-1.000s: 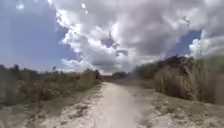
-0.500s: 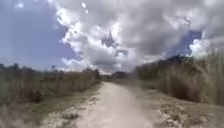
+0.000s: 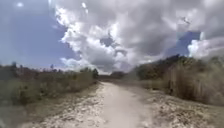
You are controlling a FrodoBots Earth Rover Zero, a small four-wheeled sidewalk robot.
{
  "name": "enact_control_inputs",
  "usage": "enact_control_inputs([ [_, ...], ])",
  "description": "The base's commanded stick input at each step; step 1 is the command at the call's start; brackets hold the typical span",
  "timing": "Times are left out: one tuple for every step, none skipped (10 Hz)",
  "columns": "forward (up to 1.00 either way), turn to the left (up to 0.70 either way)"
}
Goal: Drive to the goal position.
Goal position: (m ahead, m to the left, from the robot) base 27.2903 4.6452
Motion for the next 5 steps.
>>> enact_control_inputs([
  [0.85,0.00],
  [0.85,0.00],
  [0.85,0.00],
  [0.85,0.00],
  [0.85,0.00],
])
